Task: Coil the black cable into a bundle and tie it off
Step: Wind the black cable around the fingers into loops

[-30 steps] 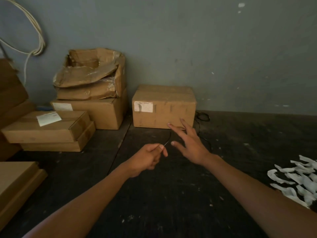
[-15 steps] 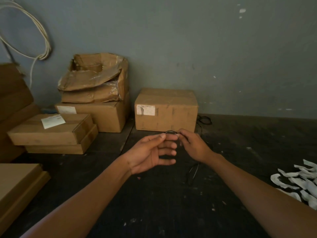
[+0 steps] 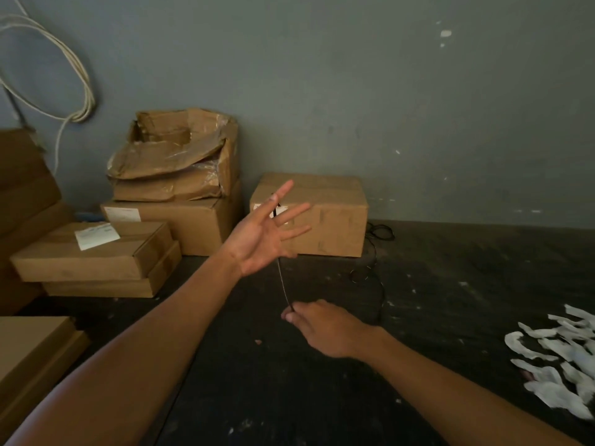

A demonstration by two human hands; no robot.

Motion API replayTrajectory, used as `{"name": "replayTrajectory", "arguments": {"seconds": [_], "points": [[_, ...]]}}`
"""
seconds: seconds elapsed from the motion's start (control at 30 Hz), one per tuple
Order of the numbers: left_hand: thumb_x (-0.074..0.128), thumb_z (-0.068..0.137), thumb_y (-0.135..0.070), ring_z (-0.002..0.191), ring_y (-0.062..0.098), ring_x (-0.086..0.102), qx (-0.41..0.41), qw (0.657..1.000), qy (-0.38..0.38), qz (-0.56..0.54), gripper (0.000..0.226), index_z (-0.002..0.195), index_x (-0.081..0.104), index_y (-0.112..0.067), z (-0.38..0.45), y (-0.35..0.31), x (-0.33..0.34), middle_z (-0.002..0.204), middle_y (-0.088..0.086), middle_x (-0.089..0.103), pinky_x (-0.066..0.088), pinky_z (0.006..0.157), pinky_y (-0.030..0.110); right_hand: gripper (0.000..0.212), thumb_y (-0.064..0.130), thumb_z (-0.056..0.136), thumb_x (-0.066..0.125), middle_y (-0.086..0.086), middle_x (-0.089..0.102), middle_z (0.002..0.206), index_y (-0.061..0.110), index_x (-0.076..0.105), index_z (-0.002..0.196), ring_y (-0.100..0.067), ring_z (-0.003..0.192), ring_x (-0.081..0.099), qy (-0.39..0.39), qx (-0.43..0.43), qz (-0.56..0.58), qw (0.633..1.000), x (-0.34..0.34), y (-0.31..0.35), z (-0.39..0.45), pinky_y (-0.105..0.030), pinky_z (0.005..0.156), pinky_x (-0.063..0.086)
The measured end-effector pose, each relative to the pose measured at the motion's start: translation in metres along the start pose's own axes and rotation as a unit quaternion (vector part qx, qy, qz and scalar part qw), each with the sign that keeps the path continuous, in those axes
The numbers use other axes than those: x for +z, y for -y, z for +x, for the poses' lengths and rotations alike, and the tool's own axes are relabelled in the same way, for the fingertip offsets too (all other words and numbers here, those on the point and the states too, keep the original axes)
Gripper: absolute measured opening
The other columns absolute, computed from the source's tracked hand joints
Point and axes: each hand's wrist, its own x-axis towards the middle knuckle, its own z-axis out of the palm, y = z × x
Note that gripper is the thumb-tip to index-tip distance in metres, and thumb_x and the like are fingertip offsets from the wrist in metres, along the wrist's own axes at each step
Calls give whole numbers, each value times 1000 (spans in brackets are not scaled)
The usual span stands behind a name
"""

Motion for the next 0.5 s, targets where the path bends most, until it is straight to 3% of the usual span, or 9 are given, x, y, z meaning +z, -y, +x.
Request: {"name": "replayTrajectory", "arguments": {"seconds": [0.1,0.23,0.4,0.5], "points": [[31,101,-45,141,44,31,-33,998,-34,38,35,129,50,-53,-2,8,-18,144,-2,54,-6,105,78,32,40,103,35,4,59,80,22,60,110,-7,71,57,-17,-28,-37,999,-16,9,-4,-31,67,46],[35,99,-47,142,42,27,-71,994,-41,67,36,130,53,-53,-10,27,-31,145,-4,51,-2,106,78,19,39,101,41,11,57,76,34,57,94,2,69,54,-73,-60,-81,992,-45,10,-6,-24,62,38],[43,97,-43,143,37,29,-130,986,10,106,40,136,51,-45,-17,46,-27,147,-2,49,2,108,76,15,34,97,53,10,62,80,26,64,102,-2,66,55,-119,-61,-102,986,-88,7,-6,-21,58,38],[48,94,-43,143,34,29,-138,984,35,110,41,135,54,-42,-19,53,-17,142,-5,53,2,109,74,15,33,95,57,7,66,89,24,68,101,-7,77,59,-141,-66,-125,980,-109,9,-5,-24,63,39]]}}
